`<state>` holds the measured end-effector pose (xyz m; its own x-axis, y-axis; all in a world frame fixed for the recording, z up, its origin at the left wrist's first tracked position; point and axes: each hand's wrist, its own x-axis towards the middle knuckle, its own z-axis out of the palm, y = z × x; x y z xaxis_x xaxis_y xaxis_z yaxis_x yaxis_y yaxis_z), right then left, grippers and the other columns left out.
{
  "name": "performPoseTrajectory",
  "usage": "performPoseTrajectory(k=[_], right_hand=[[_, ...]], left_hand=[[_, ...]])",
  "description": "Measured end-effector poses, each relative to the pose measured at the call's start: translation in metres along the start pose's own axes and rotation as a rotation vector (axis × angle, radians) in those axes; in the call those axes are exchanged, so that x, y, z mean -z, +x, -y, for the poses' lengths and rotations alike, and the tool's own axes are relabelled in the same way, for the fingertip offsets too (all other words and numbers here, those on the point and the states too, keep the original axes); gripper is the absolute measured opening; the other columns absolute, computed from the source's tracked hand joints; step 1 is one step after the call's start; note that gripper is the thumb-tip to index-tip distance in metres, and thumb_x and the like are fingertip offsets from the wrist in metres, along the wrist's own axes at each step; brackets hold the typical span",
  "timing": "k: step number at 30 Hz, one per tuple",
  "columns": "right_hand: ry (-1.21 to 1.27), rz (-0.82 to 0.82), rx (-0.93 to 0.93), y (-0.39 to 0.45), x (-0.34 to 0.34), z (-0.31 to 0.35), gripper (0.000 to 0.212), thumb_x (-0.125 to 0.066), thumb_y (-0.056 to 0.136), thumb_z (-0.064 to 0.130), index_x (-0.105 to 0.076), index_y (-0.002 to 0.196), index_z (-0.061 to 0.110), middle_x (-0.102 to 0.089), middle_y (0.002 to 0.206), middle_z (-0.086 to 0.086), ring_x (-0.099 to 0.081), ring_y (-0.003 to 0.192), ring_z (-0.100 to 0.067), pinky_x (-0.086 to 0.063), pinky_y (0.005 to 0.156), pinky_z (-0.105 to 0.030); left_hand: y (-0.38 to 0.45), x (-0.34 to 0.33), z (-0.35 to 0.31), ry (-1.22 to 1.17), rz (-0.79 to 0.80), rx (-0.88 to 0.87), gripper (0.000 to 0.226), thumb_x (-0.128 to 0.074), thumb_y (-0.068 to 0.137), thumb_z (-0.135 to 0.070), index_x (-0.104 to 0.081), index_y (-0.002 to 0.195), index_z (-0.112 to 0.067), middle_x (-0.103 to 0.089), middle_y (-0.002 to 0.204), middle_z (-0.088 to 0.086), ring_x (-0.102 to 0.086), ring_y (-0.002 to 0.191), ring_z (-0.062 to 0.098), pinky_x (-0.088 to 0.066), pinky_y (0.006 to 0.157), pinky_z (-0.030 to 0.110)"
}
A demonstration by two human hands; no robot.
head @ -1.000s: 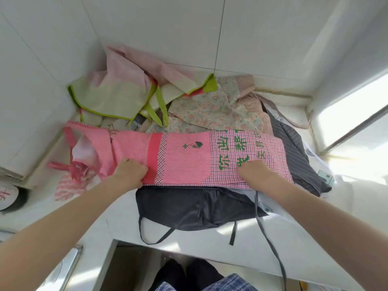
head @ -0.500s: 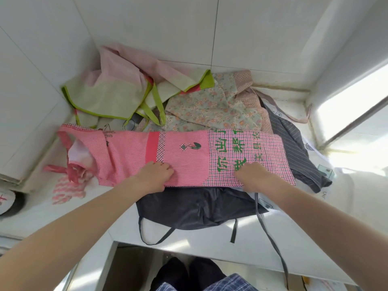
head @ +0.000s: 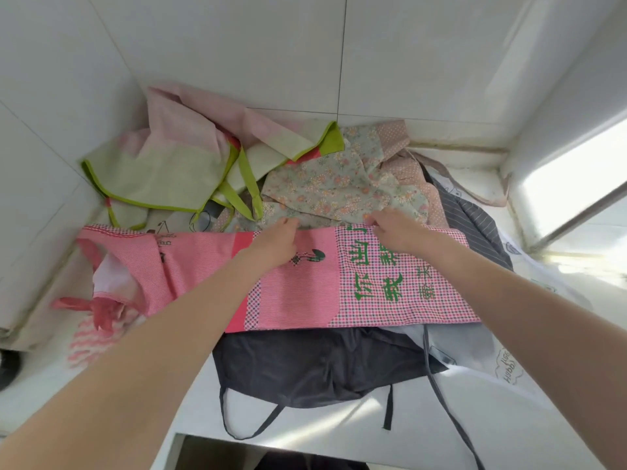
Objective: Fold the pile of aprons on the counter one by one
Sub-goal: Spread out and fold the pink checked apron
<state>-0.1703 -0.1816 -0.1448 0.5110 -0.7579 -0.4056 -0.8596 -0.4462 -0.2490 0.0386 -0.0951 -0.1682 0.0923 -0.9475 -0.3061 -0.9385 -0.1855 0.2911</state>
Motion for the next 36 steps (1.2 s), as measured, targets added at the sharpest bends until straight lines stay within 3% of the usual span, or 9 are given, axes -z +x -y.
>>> performPoseTrajectory(k=[7,9,11,16,21,25,28,30,36], right_hand=[[0.093,0.176,-0.019,0.014,0.011,-0.014,0.033,-0.049,0.095,0.007,-0.047,0.128,0.003,-0.053,0.126,-0.014,-0.052,0.109,-0.029,-0.041,0.091,-0.038],[0.083,0.226,-0.026,0.014,0.016,-0.014,0.041,-0.057,0.093,0.013,-0.044,0.131,0.004,-0.051,0.12,-0.01,-0.049,0.102,-0.024,-0.039,0.082,-0.032],[0.016,0.301,-0.01,0.012,0.022,-0.014,0.039,-0.063,0.09,0.021,-0.051,0.123,0.004,-0.048,0.107,-0.005,-0.047,0.094,-0.022,-0.036,0.077,-0.027],[-0.342,0.492,-0.138,-0.004,0.042,-0.02,0.043,-0.072,0.081,0.039,-0.043,0.072,0.008,-0.044,0.073,0.0,-0.041,0.06,-0.016,-0.033,0.055,-0.025],[-0.524,0.503,-0.291,-0.033,0.064,-0.045,0.06,-0.072,0.08,0.036,-0.052,0.127,0.004,-0.057,0.11,-0.005,-0.057,0.093,-0.022,-0.048,0.077,-0.029],[-0.399,0.286,-0.18,-0.042,0.054,-0.053,0.054,-0.071,0.082,0.034,-0.056,0.126,0.007,-0.058,0.123,-0.006,-0.057,0.107,-0.024,-0.047,0.091,-0.03],[0.038,0.183,-0.016,-0.036,0.033,-0.017,0.039,-0.067,0.085,0.02,-0.054,0.122,0.017,-0.058,0.115,-0.003,-0.06,0.093,-0.014,-0.047,0.075,-0.019],[0.142,0.226,0.017,-0.027,0.016,0.008,0.016,-0.06,0.087,0.006,-0.053,0.093,0.02,-0.06,0.084,-0.005,-0.058,0.059,-0.005,-0.042,0.051,-0.012],[0.035,0.216,-0.117,-0.014,0.001,0.005,0.038,-0.06,0.089,0.002,-0.036,0.063,0.014,-0.047,0.057,-0.001,-0.064,0.059,-0.01,-0.031,0.035,-0.014]], left_hand=[[0.02,0.007,0.003,-0.148,0.172,0.074,0.038,-0.059,0.09,-0.014,-0.052,0.127,-0.005,-0.062,0.109,0.017,-0.063,0.089,0.029,-0.05,0.073,0.029],[0.019,0.012,0.01,-0.167,0.211,0.069,0.008,-0.06,0.091,-0.015,-0.06,0.09,-0.008,-0.062,0.085,0.012,-0.063,0.07,0.018,-0.049,0.053,0.018],[0.019,0.016,0.014,-0.221,0.231,0.05,0.023,-0.06,0.091,-0.012,-0.05,0.071,-0.015,-0.06,0.077,0.008,-0.061,0.053,0.005,-0.045,0.044,0.012],[0.01,0.027,0.001,-0.283,0.277,0.022,0.031,-0.055,0.093,-0.007,-0.04,0.067,-0.014,-0.053,0.071,0.002,-0.063,0.046,0.004,-0.051,0.047,0.021],[0.015,0.025,-0.042,-0.315,0.325,-0.071,0.026,-0.059,0.092,-0.012,-0.046,0.07,-0.01,-0.06,0.069,0.003,-0.063,0.047,0.001,-0.047,0.045,0.013],[0.019,0.012,-0.074,-0.277,0.348,-0.145,0.025,-0.057,0.093,-0.01,-0.046,0.071,-0.012,-0.062,0.076,0.008,-0.063,0.05,0.005,-0.045,0.043,0.015],[0.013,0.008,-0.086,-0.268,0.311,-0.203,0.004,-0.056,0.093,-0.01,-0.058,0.093,-0.013,-0.067,0.093,0.016,-0.068,0.063,0.017,-0.048,0.049,0.019],[0.009,0.009,-0.083,-0.266,0.293,-0.212,0.026,-0.055,0.093,-0.008,-0.058,0.118,-0.012,-0.067,0.086,0.007,-0.068,0.063,0.015,-0.051,0.052,0.02],[-0.004,0.024,-0.008,0.033,0.372,-0.017,0.02,-0.049,0.096,-0.017,-0.058,0.102,0.0,-0.07,0.092,0.016,-0.069,0.072,0.023,-0.048,0.053,0.022]])
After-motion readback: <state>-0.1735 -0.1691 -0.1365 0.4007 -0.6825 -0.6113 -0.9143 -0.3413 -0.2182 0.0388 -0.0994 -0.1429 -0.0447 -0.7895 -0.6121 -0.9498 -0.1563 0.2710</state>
